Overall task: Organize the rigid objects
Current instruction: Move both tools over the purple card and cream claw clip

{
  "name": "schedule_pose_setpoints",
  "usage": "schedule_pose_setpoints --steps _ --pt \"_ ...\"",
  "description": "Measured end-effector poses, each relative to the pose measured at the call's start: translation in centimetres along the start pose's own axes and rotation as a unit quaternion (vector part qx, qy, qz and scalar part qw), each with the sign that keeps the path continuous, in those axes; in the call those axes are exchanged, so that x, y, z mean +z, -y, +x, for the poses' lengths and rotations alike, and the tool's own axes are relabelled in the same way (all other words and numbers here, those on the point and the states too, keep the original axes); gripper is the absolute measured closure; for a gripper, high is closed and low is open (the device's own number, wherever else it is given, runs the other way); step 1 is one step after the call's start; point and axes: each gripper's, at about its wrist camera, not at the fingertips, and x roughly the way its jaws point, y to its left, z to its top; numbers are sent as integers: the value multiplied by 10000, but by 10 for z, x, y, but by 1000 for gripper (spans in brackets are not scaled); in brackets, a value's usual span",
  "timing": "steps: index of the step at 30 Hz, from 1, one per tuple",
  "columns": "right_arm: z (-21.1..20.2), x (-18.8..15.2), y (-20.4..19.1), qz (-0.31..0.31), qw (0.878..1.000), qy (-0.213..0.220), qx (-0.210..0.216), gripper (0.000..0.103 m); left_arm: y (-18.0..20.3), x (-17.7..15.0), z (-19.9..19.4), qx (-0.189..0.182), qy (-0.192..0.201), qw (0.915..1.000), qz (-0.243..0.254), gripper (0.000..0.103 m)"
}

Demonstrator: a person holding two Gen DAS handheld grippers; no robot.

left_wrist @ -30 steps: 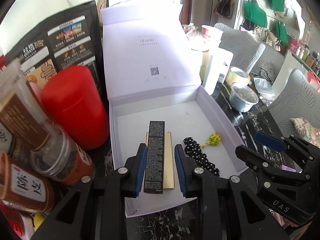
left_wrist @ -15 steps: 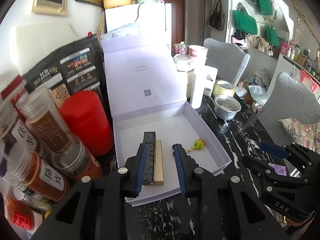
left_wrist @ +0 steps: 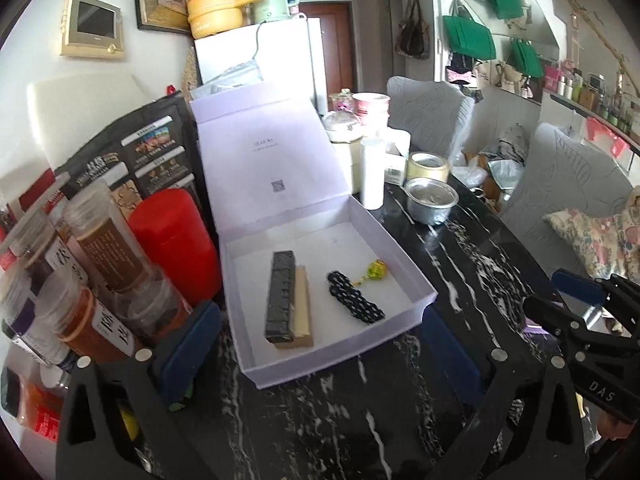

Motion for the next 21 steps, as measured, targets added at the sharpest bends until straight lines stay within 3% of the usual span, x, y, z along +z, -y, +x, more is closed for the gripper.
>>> schedule_pose_setpoints --steps 21 --pt "-75 -44 46 566 9956 297 -693 48 71 -23 -7 -764 -207 9952 575 0"
